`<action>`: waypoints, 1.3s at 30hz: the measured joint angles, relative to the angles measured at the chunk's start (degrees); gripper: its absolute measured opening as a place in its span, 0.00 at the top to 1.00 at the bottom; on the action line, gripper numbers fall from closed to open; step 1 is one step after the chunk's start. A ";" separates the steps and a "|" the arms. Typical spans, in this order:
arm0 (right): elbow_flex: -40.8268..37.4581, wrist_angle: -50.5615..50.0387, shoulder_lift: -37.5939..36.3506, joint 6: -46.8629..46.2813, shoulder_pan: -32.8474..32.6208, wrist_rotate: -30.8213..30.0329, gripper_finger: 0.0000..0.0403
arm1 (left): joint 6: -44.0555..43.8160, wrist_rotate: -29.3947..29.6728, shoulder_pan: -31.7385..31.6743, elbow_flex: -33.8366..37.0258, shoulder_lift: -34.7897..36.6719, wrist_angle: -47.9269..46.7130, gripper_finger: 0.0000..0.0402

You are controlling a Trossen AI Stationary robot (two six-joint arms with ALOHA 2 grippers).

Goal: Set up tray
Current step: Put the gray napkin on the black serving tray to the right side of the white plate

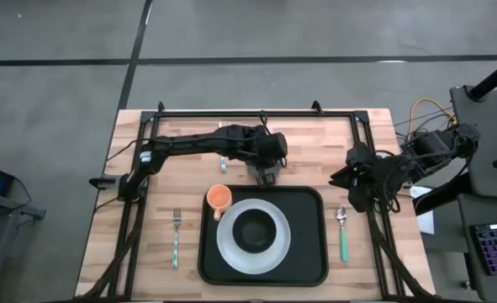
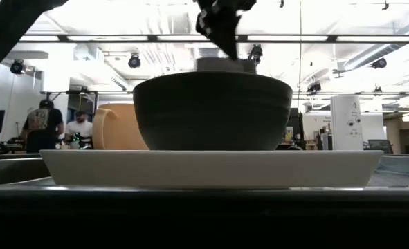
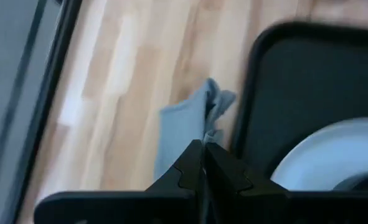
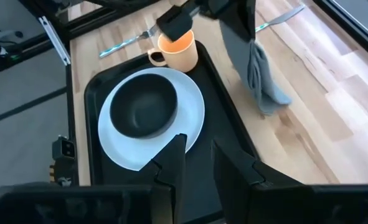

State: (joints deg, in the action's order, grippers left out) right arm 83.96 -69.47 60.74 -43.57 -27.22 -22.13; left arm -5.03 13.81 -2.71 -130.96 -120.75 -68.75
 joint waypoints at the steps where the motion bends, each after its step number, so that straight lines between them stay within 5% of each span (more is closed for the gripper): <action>1: 0.00 0.08 -0.16 0.00 0.00 0.00 0.83 | -0.99 -0.97 0.03 -0.09 0.00 0.79 1.00; 16: -0.02 0.76 -1.08 0.52 0.00 -0.57 0.83 | -3.44 -2.14 5.97 -4.07 0.02 8.58 1.00; 39: -0.02 2.39 0.25 -2.05 1.03 -1.95 0.83 | -10.71 -4.80 12.80 0.09 -5.02 28.36 1.00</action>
State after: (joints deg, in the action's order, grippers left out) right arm 83.94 -67.08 60.99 -45.63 -26.20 -24.08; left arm -15.73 9.00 10.09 -130.87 -125.77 -40.39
